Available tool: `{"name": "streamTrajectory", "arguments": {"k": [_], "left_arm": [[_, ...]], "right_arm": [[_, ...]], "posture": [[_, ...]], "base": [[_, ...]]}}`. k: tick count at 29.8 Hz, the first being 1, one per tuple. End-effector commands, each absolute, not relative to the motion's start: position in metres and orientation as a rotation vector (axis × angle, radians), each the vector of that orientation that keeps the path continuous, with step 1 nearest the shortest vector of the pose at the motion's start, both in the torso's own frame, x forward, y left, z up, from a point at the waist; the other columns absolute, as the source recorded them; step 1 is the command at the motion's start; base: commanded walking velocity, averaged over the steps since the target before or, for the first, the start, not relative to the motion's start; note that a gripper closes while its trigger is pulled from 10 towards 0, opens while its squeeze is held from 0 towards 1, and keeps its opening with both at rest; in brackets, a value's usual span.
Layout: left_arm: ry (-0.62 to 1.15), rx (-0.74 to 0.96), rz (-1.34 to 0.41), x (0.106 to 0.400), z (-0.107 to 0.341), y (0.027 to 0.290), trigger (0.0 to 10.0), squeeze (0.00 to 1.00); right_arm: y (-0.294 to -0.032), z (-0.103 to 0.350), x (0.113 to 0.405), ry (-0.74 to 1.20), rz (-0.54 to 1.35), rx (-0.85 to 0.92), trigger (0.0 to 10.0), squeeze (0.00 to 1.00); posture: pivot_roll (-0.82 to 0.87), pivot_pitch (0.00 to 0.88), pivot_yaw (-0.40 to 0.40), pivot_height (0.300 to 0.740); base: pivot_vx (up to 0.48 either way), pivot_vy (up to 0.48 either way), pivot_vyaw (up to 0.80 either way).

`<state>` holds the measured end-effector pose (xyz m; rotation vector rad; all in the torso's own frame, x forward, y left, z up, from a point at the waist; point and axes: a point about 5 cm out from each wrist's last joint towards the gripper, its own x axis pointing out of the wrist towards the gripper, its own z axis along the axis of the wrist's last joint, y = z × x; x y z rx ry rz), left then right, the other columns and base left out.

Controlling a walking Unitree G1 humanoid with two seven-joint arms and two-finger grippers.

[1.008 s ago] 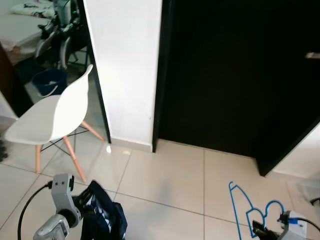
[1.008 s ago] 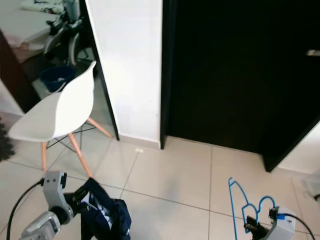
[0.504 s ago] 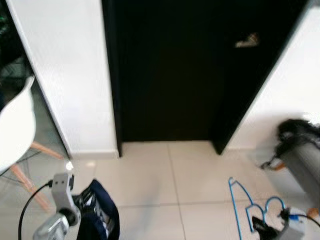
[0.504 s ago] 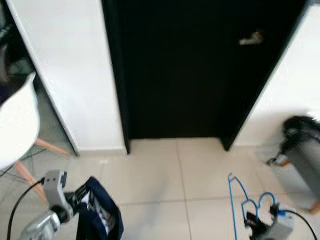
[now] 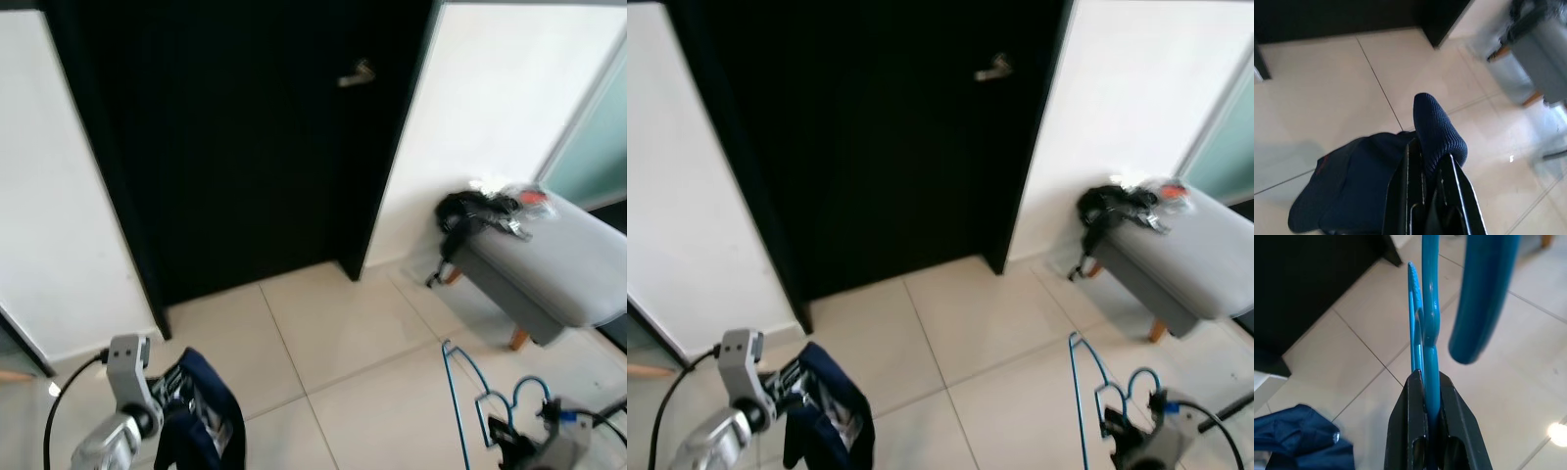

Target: Hang hanger

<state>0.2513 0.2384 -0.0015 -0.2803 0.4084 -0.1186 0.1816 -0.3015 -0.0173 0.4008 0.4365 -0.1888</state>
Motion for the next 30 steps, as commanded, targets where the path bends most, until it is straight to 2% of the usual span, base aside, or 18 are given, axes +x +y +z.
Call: {"name": "streamTrajectory", "arguments": {"k": [1,30], "left_arm": [[0.401,-0.273,-0.125,0.2522,-0.0013,0.2367,10.0,0.00],[0.396,-0.274,-0.115,0.2446,-0.0044,0.2409,10.0,0.00]], "right_arm": [[-0.3015,-0.0192,0.1791,0.445,-0.195,0.403,10.0,0.00],[-0.2968,-0.0168,0.1716,0.438,-0.165,0.416,10.0,0.00]], "posture": [[-0.05,0.058,-0.020,0.740],[-0.03,0.082,-0.025,0.740]], "base": [[0.000,0.000,-0.80],[0.000,0.000,-0.80]]}}
